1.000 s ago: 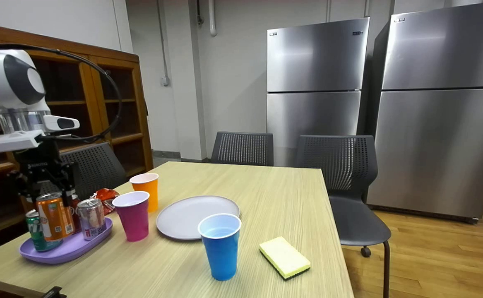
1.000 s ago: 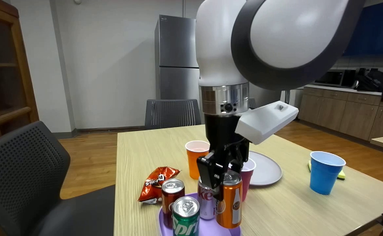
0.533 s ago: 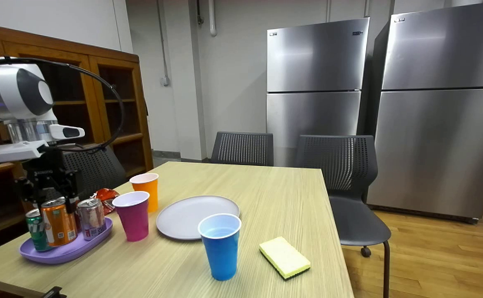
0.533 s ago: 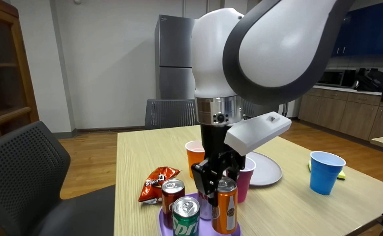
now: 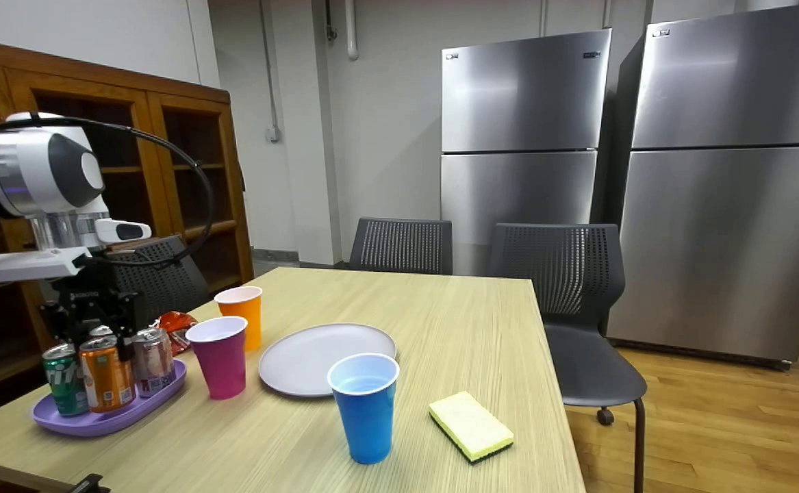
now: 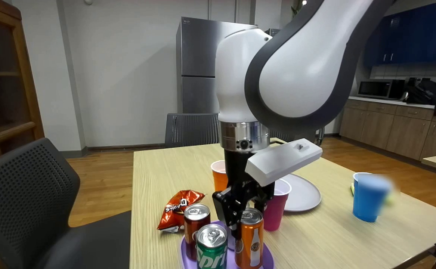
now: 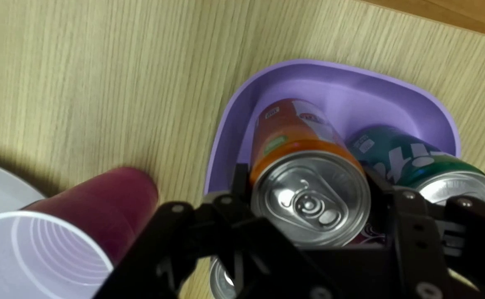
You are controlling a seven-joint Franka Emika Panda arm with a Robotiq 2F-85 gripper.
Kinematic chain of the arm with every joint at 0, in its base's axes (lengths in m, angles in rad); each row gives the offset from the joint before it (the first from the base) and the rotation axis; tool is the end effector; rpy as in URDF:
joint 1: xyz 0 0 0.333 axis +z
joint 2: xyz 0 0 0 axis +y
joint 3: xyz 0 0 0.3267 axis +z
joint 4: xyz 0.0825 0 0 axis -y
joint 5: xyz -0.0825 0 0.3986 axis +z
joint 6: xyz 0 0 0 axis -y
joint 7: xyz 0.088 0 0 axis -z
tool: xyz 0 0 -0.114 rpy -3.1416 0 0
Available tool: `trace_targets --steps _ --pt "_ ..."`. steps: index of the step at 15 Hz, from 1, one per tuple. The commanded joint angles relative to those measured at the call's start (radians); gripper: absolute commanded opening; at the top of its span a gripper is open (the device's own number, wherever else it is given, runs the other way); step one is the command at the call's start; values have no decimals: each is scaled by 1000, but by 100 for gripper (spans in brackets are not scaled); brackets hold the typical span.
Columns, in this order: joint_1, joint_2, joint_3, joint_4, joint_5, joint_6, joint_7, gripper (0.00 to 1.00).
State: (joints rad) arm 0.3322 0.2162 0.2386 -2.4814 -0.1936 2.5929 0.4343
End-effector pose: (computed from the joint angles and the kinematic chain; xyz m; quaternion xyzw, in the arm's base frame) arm 0.3935 0.2619 0.1903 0.9872 0.1511 -0.0311 0.0410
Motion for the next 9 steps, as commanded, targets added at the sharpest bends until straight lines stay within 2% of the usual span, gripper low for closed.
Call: trace_targets --steps 1,9 --pt "30 28 -23 32 -6 12 36 39" --pt "55 55 -53 47 -8 23 49 39"
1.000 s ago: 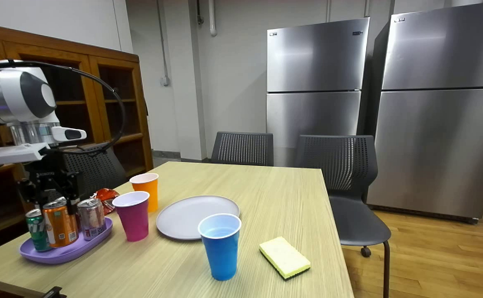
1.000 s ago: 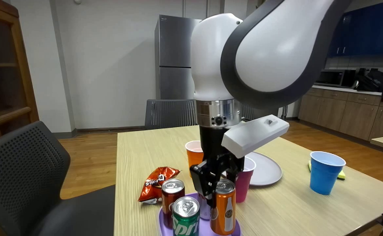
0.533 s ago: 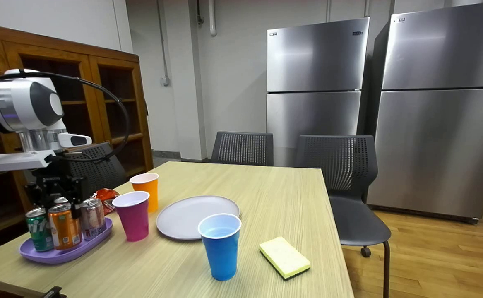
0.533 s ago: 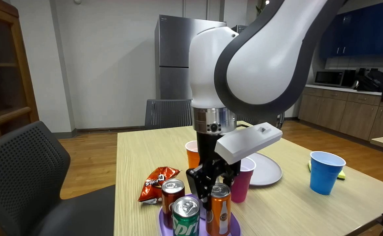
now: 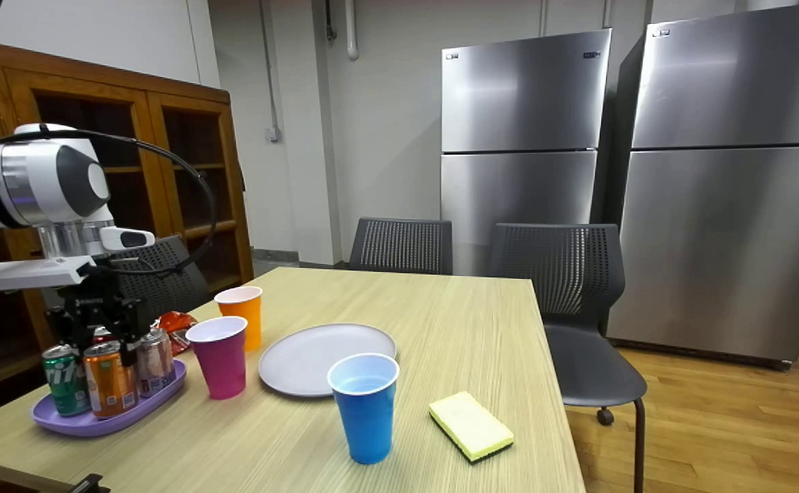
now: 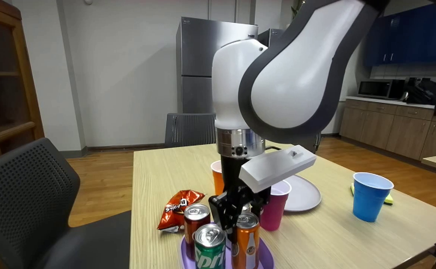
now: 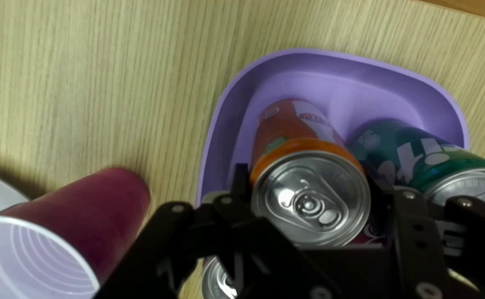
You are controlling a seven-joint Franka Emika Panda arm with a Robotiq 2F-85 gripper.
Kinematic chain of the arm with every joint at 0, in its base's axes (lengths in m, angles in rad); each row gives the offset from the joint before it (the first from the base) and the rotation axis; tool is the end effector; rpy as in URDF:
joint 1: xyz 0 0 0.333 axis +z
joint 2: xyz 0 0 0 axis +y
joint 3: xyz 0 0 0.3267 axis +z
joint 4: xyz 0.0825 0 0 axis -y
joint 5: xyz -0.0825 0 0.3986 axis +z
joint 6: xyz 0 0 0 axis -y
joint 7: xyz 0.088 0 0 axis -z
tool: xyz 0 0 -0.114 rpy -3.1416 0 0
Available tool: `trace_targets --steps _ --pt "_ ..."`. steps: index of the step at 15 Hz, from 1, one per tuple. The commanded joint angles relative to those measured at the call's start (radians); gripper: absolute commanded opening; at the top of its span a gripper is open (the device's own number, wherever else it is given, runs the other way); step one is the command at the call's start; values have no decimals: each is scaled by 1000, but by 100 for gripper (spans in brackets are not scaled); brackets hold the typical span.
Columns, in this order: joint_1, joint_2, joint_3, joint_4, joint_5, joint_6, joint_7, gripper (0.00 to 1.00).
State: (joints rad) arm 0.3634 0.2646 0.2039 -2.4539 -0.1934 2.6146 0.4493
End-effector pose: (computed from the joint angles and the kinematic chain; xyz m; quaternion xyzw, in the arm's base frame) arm 0.4004 0.2653 0.1774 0.9886 0.1421 -0.0322 0.0384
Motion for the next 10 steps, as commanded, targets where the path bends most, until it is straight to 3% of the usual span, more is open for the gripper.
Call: trace_targets --steps 1,3,5,7,10 --pt "27 8 -22 20 -8 1 35 39" --pt "31 8 -26 19 -8 0 38 39" --pt "32 4 -29 16 -8 -1 42 74" --pt "34 -3 -33 12 -9 -2 46 96" --pt "32 -18 -36 1 -9 -1 48 100"
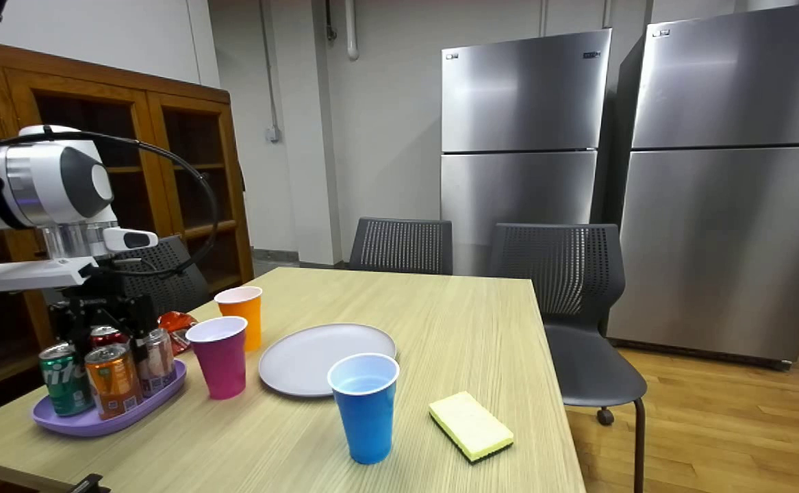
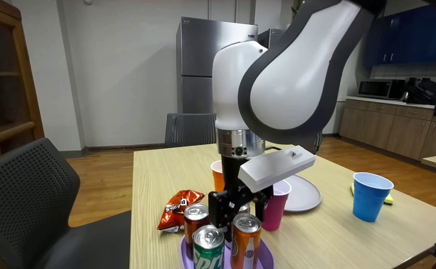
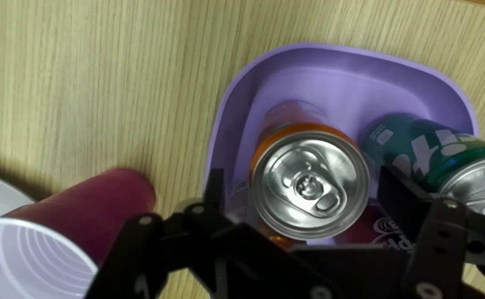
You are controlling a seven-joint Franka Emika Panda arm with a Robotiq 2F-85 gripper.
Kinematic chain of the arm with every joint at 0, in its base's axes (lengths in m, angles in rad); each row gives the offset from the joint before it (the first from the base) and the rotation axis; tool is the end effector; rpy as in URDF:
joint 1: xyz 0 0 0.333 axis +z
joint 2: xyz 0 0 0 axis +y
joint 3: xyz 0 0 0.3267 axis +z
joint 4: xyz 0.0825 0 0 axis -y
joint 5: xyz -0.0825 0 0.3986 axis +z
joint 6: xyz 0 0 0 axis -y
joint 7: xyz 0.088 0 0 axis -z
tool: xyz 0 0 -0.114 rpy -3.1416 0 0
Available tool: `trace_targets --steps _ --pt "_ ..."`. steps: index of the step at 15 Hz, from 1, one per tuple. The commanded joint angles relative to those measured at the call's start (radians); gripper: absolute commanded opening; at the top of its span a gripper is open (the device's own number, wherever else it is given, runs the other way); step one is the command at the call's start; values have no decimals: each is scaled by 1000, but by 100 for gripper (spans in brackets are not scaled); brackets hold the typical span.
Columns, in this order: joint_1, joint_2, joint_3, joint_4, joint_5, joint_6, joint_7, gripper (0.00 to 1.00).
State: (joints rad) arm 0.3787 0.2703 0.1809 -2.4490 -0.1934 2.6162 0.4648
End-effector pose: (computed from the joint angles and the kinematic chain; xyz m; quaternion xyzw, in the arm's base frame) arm 0.4038 0.2625 0.1758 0.9901 0.1308 -0.0312 0.0407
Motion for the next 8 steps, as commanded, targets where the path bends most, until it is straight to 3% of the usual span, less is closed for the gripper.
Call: trace_targets --steps 1,8 --pt "16 -35 -15 -12 -10 -2 33 100" --pt "1 -160 -28 -73 -33 -10 40 100"
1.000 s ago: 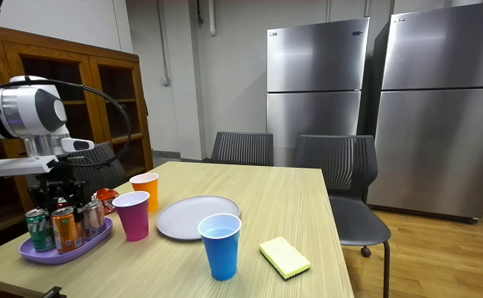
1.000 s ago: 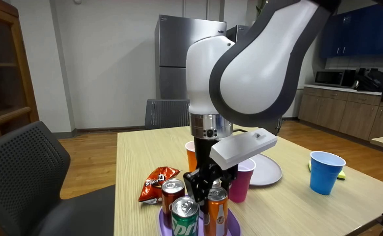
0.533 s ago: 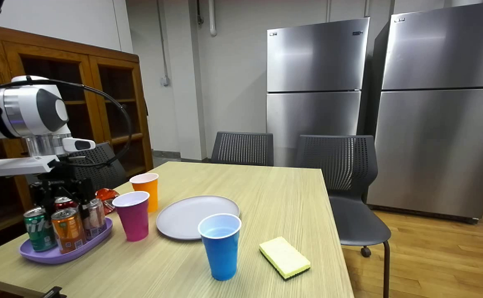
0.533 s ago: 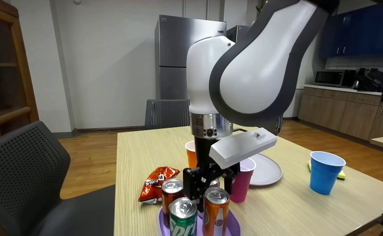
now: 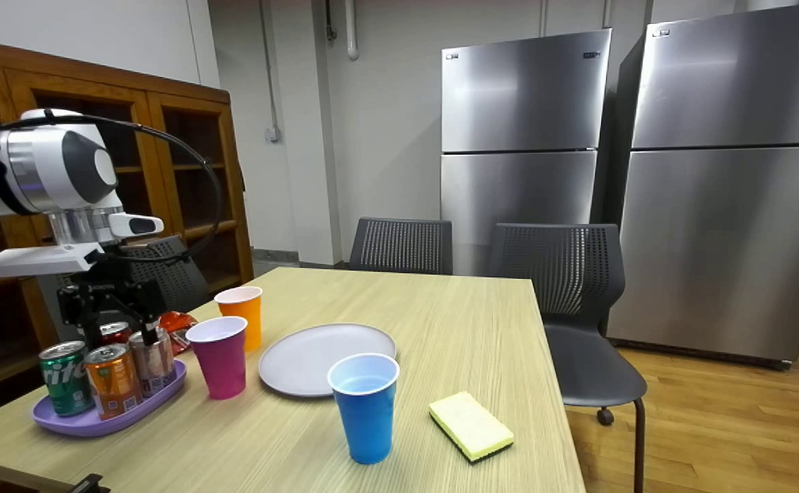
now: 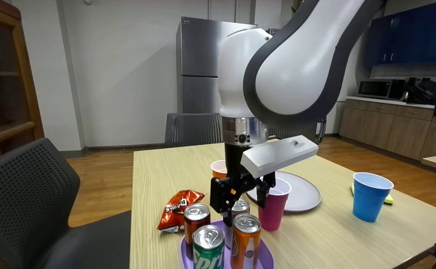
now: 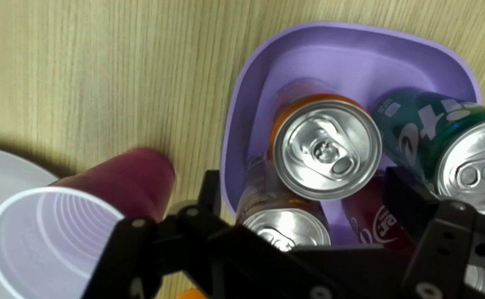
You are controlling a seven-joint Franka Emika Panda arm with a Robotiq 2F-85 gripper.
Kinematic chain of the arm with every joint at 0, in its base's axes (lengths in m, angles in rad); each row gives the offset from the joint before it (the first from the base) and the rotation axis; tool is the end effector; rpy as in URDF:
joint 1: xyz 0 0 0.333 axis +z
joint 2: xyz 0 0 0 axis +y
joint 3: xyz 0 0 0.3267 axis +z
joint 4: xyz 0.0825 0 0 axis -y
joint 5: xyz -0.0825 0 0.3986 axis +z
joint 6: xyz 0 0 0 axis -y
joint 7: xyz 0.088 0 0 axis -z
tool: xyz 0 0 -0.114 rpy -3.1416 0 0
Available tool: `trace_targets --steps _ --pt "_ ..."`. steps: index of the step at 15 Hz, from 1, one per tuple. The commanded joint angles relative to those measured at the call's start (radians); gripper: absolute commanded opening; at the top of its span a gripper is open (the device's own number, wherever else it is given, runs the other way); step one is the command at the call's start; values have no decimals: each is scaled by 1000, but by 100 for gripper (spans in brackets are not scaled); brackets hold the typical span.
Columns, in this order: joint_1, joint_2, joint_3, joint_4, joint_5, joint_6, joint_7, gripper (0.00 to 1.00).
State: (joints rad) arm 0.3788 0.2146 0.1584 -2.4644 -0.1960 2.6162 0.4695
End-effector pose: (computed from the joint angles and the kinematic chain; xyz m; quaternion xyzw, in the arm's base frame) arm 0.4113 0.2526 0.1967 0.9921 0.1184 -0.0107 0.0398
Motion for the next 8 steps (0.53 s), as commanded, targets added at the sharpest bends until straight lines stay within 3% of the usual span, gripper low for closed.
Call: trace_targets --steps 1,8 --pt "-3 -131 -6 -68 -36 -12 38 100" --pt "-83 -315 14 -127 -34 -32 6 100"
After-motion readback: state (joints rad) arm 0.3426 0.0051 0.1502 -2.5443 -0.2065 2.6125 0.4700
